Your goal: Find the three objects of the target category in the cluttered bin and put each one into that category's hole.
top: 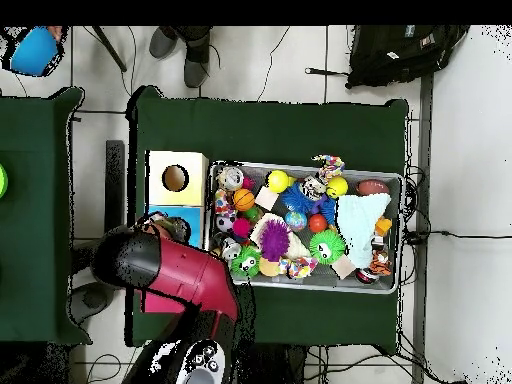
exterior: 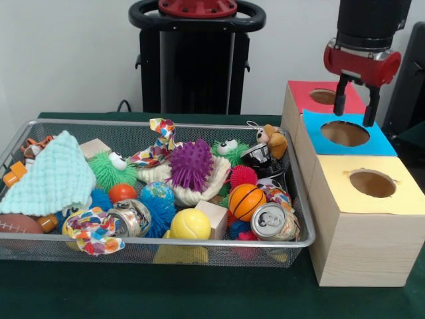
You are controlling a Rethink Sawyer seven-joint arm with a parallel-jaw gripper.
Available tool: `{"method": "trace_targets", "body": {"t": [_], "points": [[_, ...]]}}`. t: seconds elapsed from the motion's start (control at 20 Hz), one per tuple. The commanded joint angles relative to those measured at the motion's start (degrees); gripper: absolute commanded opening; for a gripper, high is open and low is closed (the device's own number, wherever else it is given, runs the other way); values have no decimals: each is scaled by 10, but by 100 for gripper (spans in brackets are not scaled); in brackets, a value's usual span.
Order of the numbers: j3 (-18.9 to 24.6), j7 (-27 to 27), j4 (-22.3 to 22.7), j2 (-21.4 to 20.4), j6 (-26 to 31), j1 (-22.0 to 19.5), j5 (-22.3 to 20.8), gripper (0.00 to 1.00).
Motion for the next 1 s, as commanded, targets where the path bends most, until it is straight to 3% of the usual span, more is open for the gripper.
{"method": "trace_targets", "body": {"t": [0.05, 0.25, 0.45, 0.75, 1.0], "points": [[14, 109, -6, -28, 100, -6, -13, 100], [3, 92, -17, -34, 118, -18, -26, 100], [9, 43, -17, -28, 99, -53, -37, 100], [45, -28, -29, -10, 71, -120, -62, 100], [64, -37, -53, 5, 66, -154, -89, 100]]}}
